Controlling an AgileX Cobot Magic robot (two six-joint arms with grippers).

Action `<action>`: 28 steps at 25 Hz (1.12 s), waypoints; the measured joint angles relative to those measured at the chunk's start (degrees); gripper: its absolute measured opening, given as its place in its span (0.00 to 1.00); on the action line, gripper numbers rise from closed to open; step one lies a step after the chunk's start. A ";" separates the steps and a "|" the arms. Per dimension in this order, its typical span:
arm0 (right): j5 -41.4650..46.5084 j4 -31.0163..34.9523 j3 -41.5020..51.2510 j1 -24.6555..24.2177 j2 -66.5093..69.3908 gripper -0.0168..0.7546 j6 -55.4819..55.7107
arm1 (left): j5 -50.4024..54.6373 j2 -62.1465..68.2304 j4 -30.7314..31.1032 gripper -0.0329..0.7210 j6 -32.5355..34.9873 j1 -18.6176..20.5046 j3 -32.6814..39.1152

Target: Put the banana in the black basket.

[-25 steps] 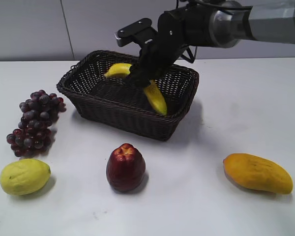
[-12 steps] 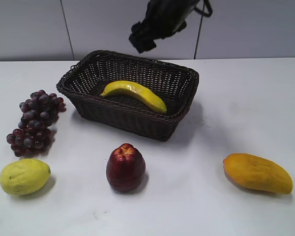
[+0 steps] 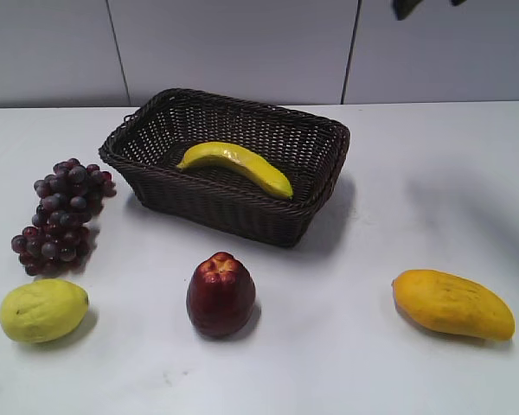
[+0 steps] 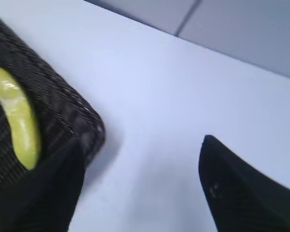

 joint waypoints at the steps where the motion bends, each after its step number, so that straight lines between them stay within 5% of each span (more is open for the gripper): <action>1: 1.92 -0.15 0.05 -1.85 -0.80 0.79 1.33 | 0.00 0.00 0.00 0.34 0.00 0.00 0.00; 7: 7.23 -0.78 4.89 -8.49 -6.75 0.79 3.97 | 0.00 0.00 0.00 0.34 0.00 0.00 0.00; 28: 6.74 0.66 53.97 -8.69 -52.54 0.79 5.05 | 0.00 0.00 0.00 0.34 0.00 0.00 0.00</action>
